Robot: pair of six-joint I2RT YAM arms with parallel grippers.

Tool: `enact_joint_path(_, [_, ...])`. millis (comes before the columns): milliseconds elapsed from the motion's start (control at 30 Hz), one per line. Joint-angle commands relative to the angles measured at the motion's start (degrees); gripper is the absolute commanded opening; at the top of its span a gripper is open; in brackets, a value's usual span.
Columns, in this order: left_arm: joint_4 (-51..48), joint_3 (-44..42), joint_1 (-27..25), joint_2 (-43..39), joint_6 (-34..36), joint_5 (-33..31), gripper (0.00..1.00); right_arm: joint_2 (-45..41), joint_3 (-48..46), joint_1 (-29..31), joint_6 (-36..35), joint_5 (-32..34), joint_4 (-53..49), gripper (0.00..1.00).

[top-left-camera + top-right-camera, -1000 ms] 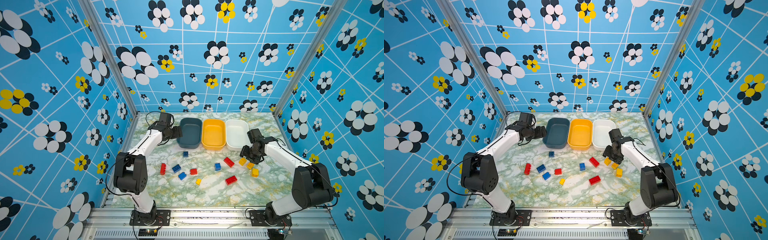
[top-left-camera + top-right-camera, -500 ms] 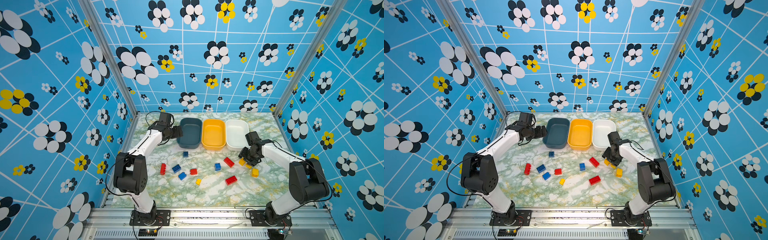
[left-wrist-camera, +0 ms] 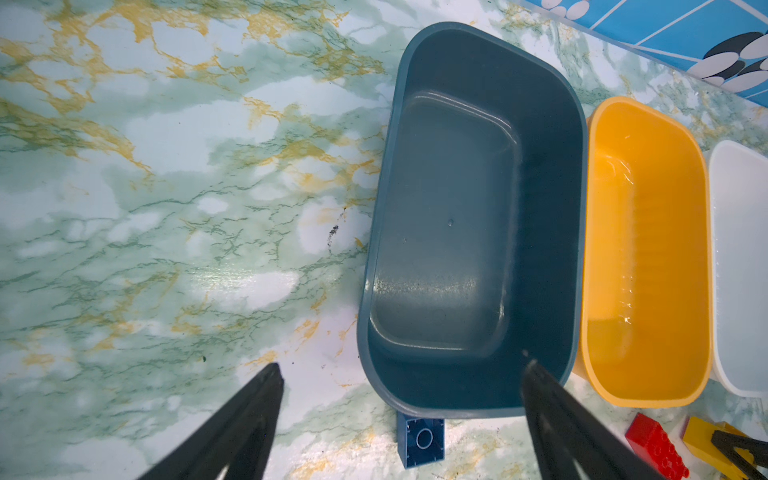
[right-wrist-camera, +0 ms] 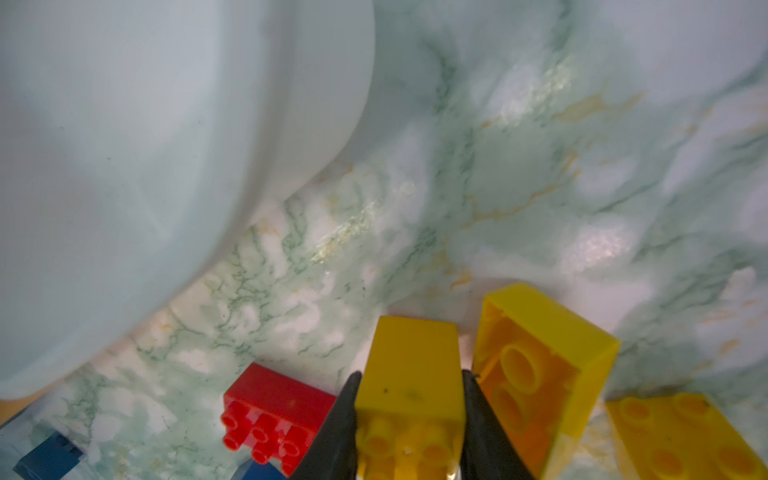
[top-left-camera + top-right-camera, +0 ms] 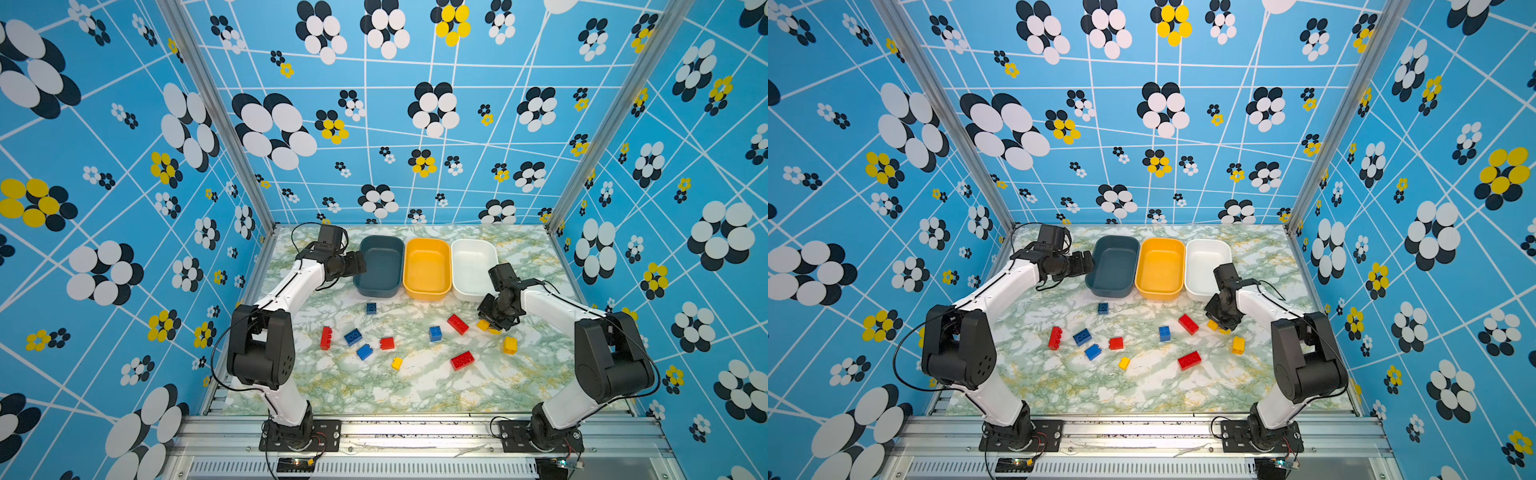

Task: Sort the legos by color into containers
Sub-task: 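Lower the right gripper around a yellow brick and close it, then carry the yellow brick with the right gripper and drop it into the white bin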

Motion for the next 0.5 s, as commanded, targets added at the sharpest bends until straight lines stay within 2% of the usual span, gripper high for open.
enact_joint_path(0, [0.6, -1.0, -0.5, -1.4, -0.5, 0.8, 0.91, -2.3, 0.2, 0.7, -0.3, 0.1, -1.7, 0.28])
enact_joint_path(267, [1.0, -1.3, -1.0, -1.4, -0.9, 1.0, 0.91, -7.2, 2.3, 0.9, -1.7, -0.1, -6.2, 0.24])
enact_joint_path(467, [1.7, -2.7, -1.1, -2.3, -1.4, 1.6, 0.92, -10.1, 7.9, 0.9, -3.9, 1.1, -10.1, 0.24])
